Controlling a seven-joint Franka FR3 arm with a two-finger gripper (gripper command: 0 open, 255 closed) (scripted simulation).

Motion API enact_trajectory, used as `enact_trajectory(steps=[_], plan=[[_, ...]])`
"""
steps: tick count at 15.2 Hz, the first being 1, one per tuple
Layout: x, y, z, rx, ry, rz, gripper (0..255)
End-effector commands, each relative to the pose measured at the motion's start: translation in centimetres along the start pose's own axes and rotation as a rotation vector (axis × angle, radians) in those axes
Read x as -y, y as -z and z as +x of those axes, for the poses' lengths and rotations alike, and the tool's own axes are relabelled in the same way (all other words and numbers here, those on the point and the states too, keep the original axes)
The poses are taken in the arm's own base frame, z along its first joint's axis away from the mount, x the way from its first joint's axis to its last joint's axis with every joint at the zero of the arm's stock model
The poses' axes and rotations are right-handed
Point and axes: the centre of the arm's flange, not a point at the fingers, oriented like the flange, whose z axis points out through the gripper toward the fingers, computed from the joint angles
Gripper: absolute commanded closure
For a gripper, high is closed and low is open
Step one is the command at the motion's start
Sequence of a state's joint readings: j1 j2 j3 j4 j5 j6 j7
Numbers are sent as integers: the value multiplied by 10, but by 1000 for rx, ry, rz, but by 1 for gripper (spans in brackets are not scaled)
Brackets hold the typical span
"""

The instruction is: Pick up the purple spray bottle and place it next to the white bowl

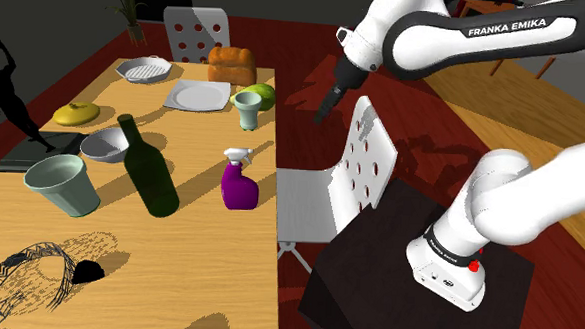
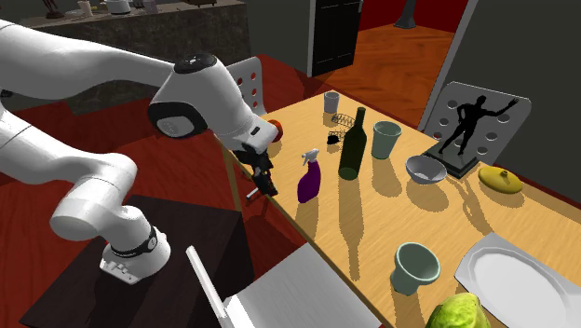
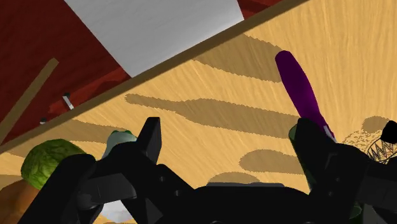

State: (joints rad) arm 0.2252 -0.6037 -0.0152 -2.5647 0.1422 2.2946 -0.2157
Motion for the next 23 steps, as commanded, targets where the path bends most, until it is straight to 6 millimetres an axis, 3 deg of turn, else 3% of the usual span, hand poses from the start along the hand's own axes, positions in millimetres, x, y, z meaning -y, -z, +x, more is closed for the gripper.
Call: enact_trajectory(steps=[1,18,23], plan=[[11,-22,3,-22,50,15,0],[119,-198,37,-178,463,149,0],[126,-223,40,-181,473,152,0]])
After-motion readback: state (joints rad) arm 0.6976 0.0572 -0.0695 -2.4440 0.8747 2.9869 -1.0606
